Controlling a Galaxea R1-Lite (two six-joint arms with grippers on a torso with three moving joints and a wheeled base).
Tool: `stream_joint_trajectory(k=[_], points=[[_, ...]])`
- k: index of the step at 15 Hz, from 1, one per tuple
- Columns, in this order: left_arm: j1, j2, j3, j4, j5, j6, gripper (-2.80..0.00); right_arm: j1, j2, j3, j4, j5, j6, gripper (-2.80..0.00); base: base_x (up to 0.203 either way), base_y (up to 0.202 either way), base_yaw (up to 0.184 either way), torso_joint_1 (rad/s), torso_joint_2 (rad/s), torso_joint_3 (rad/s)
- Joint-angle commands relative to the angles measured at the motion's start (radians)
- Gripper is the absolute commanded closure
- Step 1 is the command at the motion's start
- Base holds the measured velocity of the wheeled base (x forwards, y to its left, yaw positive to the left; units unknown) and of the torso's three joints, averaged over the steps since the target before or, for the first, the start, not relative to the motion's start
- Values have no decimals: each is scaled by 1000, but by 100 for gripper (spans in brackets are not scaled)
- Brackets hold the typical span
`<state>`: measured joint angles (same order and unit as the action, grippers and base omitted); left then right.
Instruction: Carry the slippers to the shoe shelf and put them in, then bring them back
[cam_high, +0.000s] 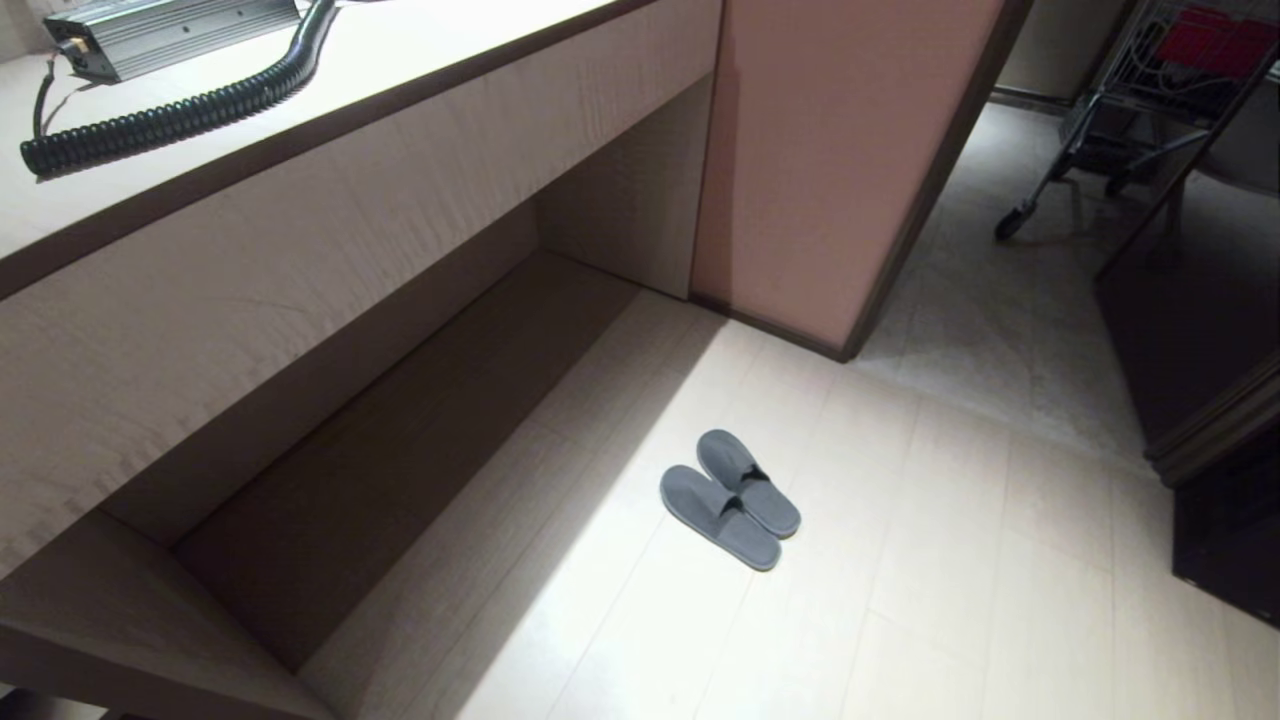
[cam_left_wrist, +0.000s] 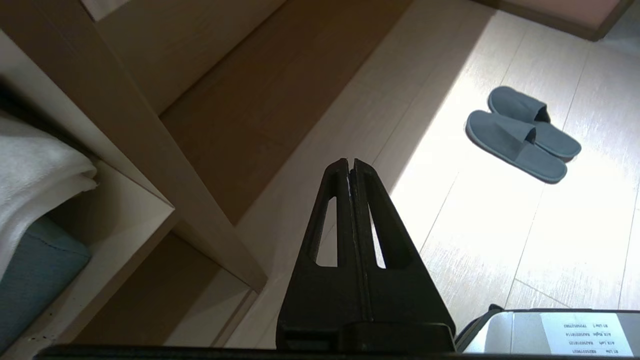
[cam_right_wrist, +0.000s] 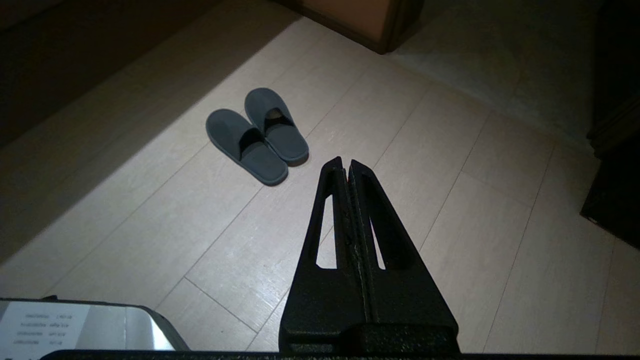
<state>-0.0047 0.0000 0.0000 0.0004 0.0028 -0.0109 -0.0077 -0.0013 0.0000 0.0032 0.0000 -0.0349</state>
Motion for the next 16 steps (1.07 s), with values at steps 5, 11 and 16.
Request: stream_joint_trajectory(k=[5,11,16], points=[[0,1,2,1,0,0,0,0,-2,2,0,0,0,0,0,0,0,2,3,206],[0,2,2,0,0,0,0,0,-2,2,0,0,0,0,0,0,0,1,2,204],[0,0,2,1,0,3,0,0,-2,2,0,0,0,0,0,0,0,2,4,202]])
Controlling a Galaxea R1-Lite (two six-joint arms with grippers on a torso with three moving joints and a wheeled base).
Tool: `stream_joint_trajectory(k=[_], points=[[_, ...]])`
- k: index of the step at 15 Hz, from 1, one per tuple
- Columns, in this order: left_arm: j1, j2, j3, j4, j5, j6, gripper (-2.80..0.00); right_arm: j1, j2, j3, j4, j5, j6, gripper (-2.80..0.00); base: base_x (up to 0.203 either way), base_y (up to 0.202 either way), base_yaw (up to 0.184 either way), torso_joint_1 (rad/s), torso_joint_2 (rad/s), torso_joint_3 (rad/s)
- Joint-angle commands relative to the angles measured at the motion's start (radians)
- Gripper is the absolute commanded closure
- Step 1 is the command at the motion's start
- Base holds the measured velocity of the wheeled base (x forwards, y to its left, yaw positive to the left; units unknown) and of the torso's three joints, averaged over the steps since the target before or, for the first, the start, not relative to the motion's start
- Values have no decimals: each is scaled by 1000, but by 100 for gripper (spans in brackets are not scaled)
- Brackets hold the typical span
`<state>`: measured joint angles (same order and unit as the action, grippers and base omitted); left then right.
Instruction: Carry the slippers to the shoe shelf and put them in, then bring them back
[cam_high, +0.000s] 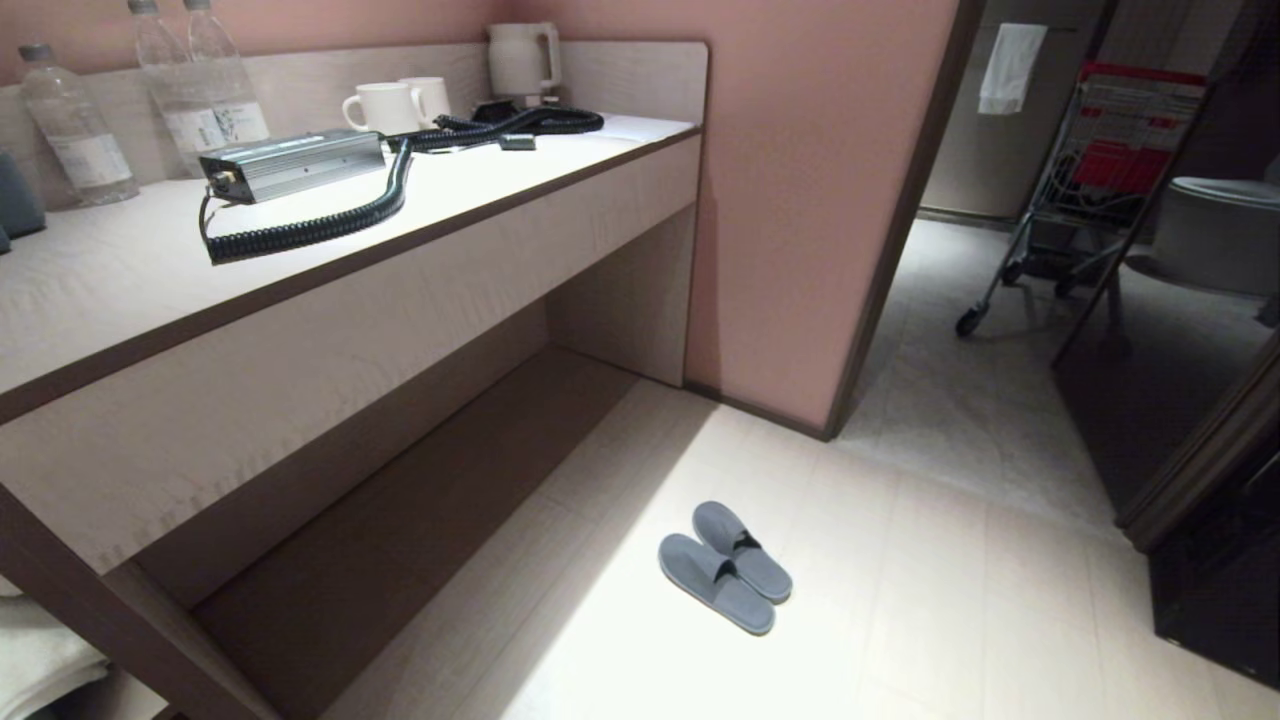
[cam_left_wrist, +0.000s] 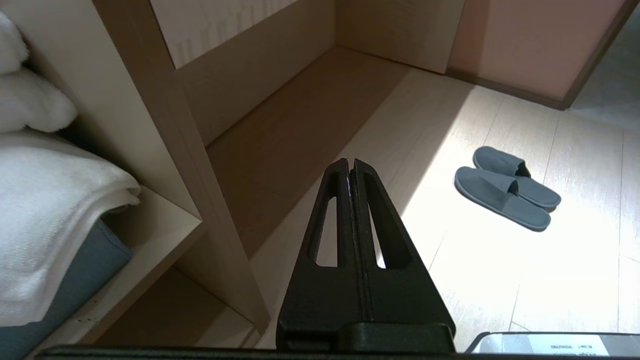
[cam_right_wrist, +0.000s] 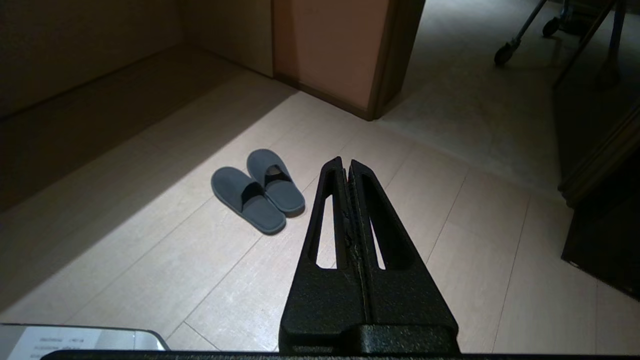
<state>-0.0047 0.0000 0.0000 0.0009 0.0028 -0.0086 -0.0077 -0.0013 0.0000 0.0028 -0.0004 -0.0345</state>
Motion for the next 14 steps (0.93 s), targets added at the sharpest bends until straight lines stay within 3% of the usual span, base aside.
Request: stream_joint_trajectory(k=[1,14], points=[[0,0,2,1,0,6,0,0,-2,2,0,0,-1,0,0,0,0,5,1,178],[0,0,2,1,0,2,0,0,-2,2,2,0,4,0,0,0,0,1,2,14]])
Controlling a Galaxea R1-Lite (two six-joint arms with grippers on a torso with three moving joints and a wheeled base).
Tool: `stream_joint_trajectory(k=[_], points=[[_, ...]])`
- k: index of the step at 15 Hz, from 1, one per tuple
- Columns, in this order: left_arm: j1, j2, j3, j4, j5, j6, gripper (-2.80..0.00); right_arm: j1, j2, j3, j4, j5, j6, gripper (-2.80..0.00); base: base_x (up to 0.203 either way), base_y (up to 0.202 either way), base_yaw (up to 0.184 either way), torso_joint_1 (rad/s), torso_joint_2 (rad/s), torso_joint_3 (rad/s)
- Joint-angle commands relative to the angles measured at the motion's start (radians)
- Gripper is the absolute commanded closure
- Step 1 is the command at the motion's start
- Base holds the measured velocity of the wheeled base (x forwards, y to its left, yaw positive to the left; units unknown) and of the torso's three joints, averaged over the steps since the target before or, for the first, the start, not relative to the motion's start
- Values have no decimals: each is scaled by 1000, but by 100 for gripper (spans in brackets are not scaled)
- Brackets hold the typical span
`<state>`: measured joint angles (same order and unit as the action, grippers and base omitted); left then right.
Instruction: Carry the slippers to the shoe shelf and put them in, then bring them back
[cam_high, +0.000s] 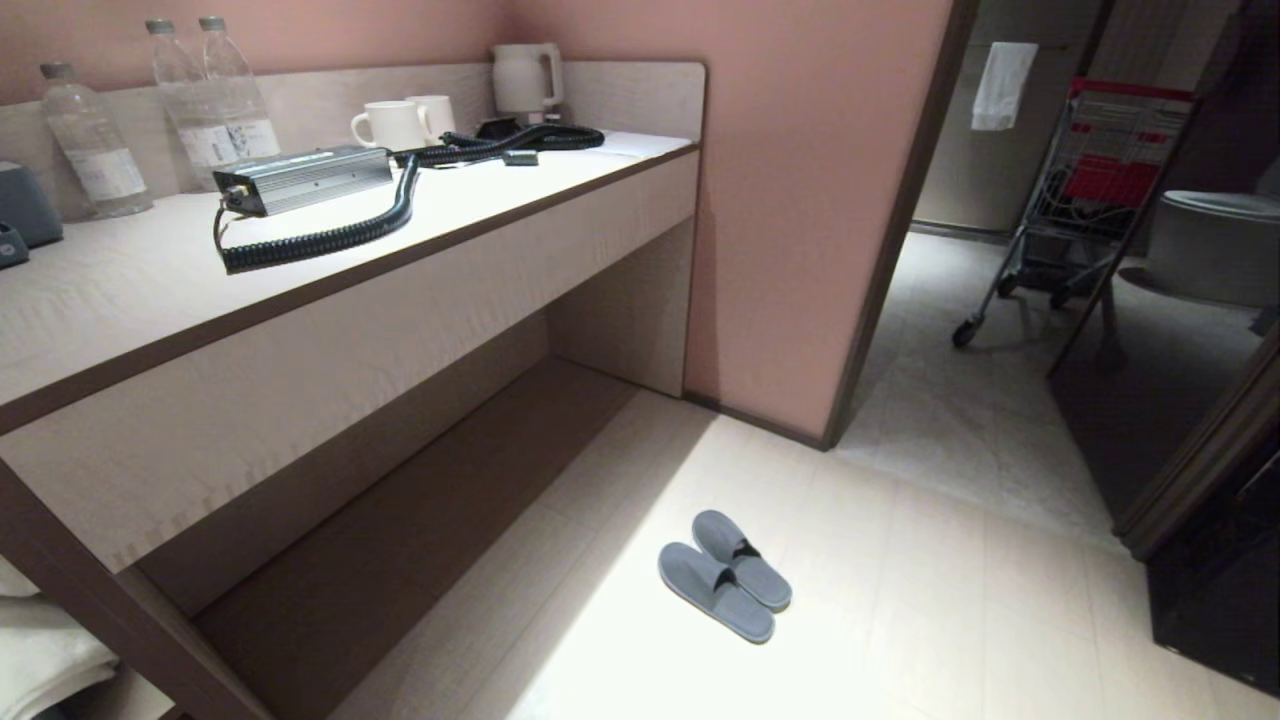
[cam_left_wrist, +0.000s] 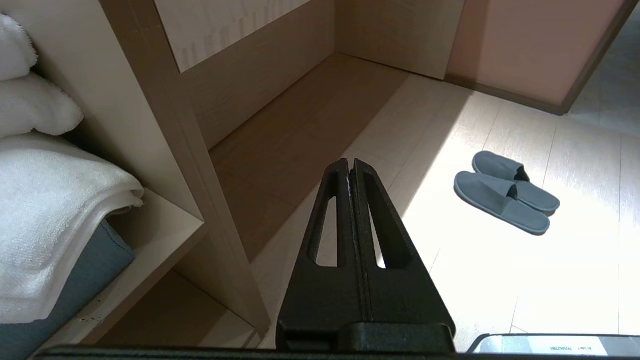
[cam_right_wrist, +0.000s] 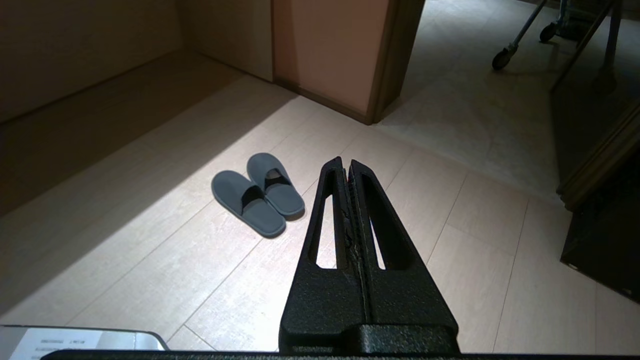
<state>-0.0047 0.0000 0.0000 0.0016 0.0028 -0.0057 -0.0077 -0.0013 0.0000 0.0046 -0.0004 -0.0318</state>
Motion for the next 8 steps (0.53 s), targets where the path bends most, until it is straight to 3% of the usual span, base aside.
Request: stream_joint_trajectory(k=[1,6,8], points=[[0,0,2,0,0,-1,0,0,-2,0,0,-1,-5,0,0,0,0,0,0,0],[0,0,2,0,0,0,0,0,-2,0,2,-1,-10,0,0,0,0,0,0,0],[0,0,2,0,0,0,0,0,-2,0,2,3,-13,0,-5,-7,147,1,3,4]])
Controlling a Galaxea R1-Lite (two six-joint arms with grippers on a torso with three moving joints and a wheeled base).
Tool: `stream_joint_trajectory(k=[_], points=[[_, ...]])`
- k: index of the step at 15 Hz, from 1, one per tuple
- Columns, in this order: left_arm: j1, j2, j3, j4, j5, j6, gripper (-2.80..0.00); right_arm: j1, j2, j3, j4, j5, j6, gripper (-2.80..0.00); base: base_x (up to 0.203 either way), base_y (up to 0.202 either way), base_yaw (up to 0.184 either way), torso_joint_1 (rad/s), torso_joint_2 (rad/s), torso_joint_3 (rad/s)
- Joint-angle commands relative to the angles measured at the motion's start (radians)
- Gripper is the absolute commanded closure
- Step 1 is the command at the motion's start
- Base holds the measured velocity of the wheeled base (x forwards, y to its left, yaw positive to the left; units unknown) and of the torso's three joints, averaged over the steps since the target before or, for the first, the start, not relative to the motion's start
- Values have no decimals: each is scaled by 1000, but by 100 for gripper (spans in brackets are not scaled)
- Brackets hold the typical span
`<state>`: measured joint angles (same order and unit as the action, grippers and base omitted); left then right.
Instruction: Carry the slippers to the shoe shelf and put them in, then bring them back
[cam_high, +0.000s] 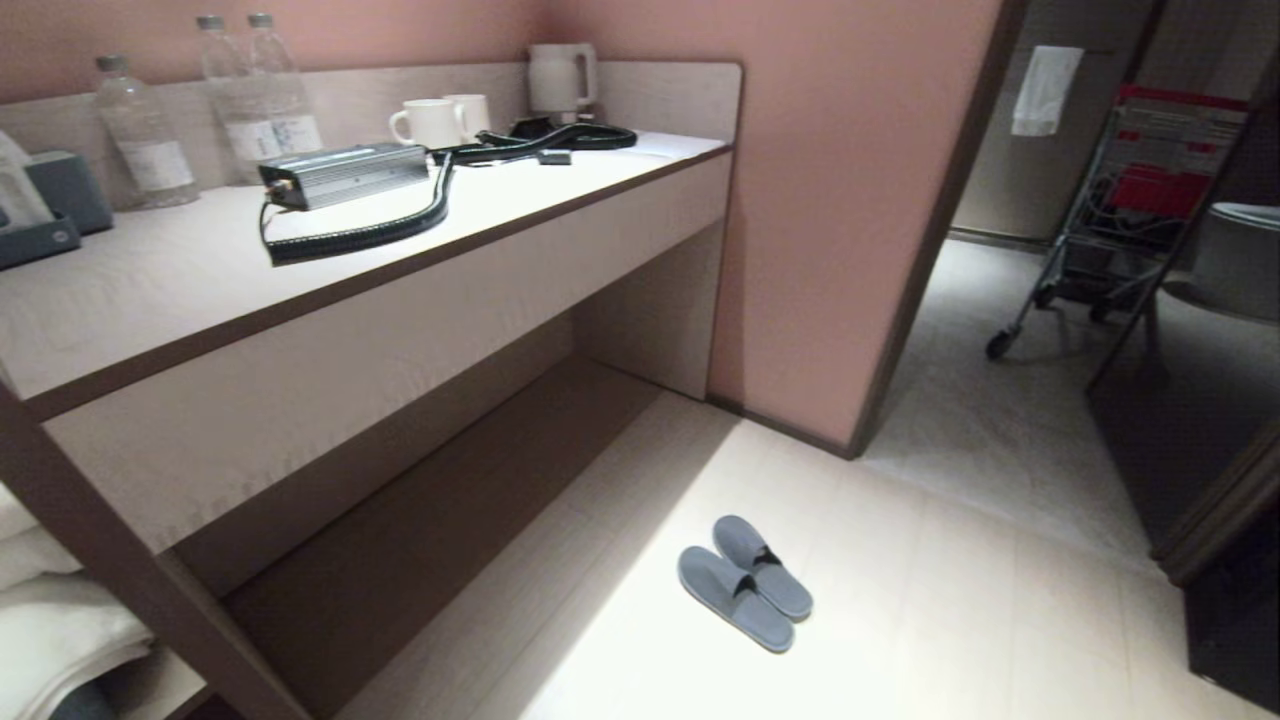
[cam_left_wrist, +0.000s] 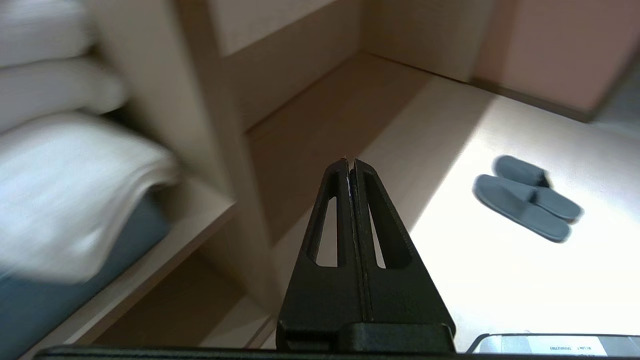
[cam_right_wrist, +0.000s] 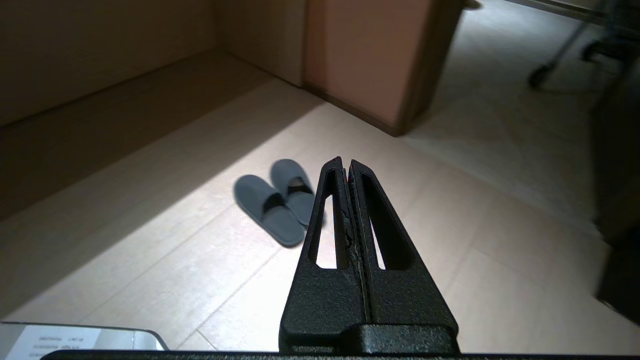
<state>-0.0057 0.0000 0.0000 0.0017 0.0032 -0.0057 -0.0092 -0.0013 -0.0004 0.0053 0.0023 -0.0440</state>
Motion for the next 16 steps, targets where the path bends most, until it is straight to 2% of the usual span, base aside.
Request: stream_joint_trajectory(k=[1,16], points=[[1,0,2,0,0,0,0,2,-2,0,1,1,0,0,-4,-3,181,0,5,2],[1,0,2,0,0,3,0,2,-2,0,1,4,-2,0,-1,-8,175,2,2,3]])
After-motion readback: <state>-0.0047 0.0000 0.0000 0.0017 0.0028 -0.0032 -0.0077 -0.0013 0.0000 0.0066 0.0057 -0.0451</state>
